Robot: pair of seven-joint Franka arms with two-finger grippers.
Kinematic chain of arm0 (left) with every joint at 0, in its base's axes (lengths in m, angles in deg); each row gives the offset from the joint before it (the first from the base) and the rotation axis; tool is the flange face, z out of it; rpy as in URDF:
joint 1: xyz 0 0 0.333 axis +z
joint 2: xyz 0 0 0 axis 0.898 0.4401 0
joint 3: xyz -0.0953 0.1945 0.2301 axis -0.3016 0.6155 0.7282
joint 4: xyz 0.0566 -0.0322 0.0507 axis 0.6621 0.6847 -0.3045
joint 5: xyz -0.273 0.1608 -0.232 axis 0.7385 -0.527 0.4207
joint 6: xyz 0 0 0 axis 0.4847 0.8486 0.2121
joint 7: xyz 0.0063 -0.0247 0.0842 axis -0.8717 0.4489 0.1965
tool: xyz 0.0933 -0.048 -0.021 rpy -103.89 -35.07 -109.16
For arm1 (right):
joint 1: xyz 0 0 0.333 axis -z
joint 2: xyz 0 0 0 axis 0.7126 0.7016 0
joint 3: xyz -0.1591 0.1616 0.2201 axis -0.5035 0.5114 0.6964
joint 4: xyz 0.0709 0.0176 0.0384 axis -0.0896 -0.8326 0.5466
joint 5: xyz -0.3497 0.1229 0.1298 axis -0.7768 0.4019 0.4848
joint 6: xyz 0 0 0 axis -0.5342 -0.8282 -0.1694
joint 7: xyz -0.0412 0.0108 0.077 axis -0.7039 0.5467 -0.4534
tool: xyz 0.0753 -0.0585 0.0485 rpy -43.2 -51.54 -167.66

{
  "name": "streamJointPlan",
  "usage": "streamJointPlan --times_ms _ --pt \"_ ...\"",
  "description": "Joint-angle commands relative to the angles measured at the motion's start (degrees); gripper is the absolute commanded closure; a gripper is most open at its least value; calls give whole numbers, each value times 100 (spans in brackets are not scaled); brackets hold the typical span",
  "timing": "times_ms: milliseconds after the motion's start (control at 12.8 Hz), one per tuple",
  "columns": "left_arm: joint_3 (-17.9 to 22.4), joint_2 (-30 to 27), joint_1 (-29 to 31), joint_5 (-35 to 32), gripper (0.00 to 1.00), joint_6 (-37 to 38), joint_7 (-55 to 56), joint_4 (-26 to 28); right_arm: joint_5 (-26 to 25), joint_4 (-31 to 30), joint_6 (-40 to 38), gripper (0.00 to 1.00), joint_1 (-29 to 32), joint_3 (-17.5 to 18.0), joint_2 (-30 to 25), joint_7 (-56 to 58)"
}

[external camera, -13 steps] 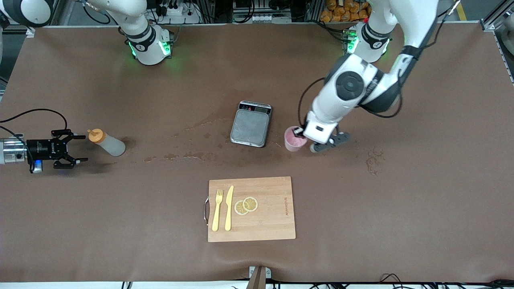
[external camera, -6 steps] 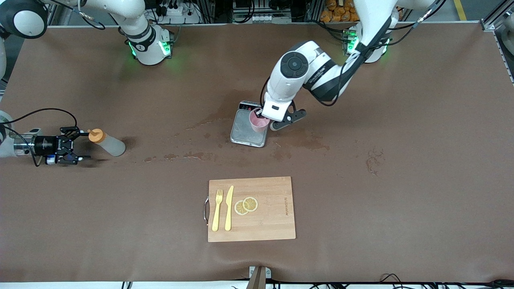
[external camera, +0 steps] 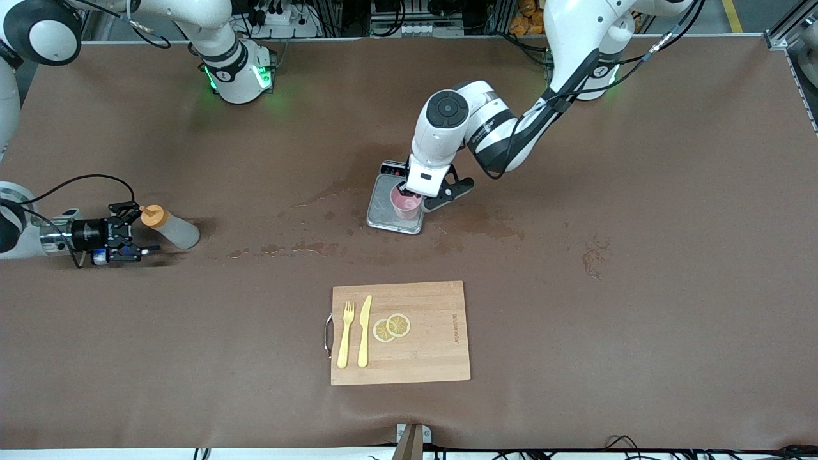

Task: Add sauce to pink cup with both arms
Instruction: 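Carry the pink cup with the left gripper onto the silver scale, then release the cup with the left gripper while the right gripper lifts the bottle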

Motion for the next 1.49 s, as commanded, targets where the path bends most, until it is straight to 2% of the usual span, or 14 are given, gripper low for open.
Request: streamJointPlan --times_ms 0,235,469,547,782,860,1016,1094,1173,1251,1407 --pt "38 157 -212 -156 100 -47 207 -154 64 -46 -120 0 -29 9 -3 -40" --pt "47 201 -239 -156 100 -82 243 -163 64 -187 -120 0 -38 9 -3 223" --pt "47 245 -301 -156 100 -169 243 -154 64 -205 -111 15 -64 9 -3 311" --pt "55 271 -301 -156 100 -213 243 -154 64 -205 -120 22 -73 9 -3 320" --pt "64 298 -301 -400 100 -249 252 -154 64 -205 -146 61 -64 9 -3 329" --pt "64 333 -292 -472 100 -249 295 -154 64 -213 -190 67 -64 9 -3 381" --pt "64 333 -301 -473 100 -249 357 -163 38 -213 -243 67 -90 9 -3 399" --pt "64 333 -292 -481 80 -249 357 -163 38 -196 -330 67 -125 17 -20 382" --pt "64 324 -292 -481 50 -249 366 -163 38 -170 -418 66 -204 17 -46 330" --pt "64 316 -292 -481 1 -249 401 -163 38 -152 -506 64 -292 17 -64 294" --pt "55 263 -292 -481 0 -249 506 -163 3 -135 -524 60 -546 9 -222 -134"
